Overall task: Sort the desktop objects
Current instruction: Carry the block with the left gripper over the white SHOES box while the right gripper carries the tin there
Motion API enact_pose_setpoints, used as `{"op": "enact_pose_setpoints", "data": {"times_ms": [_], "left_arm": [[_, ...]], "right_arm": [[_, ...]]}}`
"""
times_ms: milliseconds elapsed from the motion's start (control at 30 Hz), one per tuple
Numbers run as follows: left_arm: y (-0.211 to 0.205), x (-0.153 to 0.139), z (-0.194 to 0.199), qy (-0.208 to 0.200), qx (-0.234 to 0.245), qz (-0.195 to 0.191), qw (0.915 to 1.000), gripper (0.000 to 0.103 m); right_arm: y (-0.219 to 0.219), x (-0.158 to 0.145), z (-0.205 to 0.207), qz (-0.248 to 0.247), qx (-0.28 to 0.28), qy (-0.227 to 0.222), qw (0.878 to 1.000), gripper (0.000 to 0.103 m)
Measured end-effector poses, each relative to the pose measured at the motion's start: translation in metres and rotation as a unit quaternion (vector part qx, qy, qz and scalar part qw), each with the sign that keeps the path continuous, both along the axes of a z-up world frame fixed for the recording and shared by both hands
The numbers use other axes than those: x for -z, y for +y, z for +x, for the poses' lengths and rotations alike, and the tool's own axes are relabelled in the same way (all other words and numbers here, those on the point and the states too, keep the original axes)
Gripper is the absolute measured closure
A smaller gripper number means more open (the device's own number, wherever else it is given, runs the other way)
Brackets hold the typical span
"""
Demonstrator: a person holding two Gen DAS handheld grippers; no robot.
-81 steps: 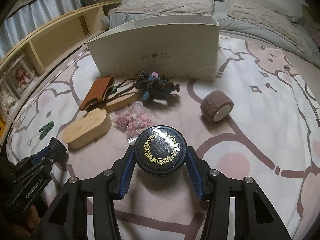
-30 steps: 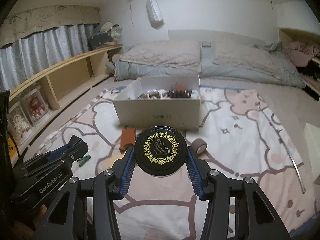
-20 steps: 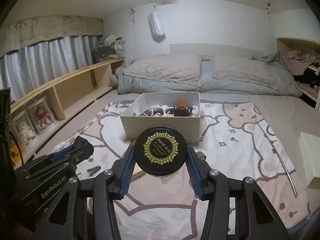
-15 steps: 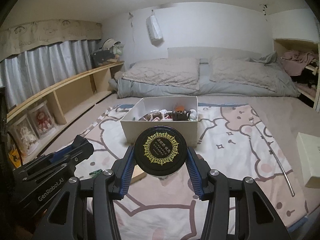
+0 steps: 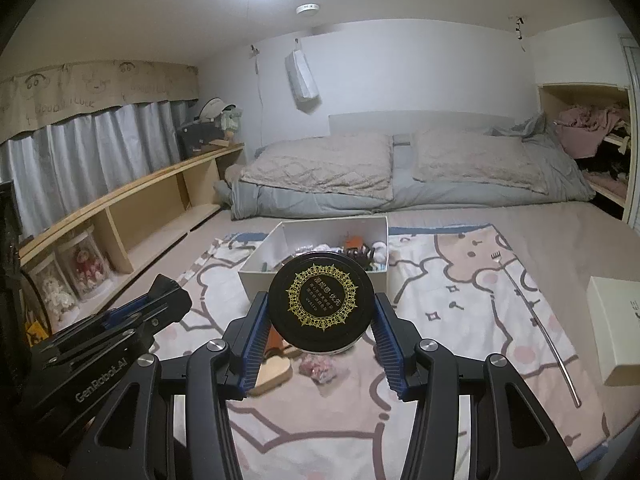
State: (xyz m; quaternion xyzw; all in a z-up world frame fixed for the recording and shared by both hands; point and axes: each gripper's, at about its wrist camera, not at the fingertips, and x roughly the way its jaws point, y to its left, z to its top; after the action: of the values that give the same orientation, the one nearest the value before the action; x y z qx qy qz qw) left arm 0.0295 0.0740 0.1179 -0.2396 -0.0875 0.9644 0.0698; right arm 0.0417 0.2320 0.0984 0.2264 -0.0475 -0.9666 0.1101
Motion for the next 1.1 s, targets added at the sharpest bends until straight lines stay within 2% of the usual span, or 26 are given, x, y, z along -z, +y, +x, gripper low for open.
{"op": "enact_pose_setpoints", "data": {"times_ms": [267,500,767,1100], "left_arm": [[-0.01,-0.01,-0.049,0.013,-0.01,-0.004,0.9999,0.074],[-0.025,-0.014,-0.096,0.019,-0.024,-0.006,0.9995,0.074],[-0.04,-0.007,-0.155,0.015,-0.047,-0.001,0.9988,0.074],[-0.045,0.005,-0.209,0.003,-0.056,-0.008,0.9984,0.074]], "right_arm": [[0.007,-0.009,-0.04,-0.015,0.003,0.008,1.0,0.052],[0.011,-0.004,-0.084,-0.018,0.002,0.003,1.0,0.052],[0.013,0.008,-0.134,-0.027,0.008,-0.004,1.0,0.052],[0.01,0.011,-0.192,-0.033,0.029,0.0,0.999,0.052]]}}
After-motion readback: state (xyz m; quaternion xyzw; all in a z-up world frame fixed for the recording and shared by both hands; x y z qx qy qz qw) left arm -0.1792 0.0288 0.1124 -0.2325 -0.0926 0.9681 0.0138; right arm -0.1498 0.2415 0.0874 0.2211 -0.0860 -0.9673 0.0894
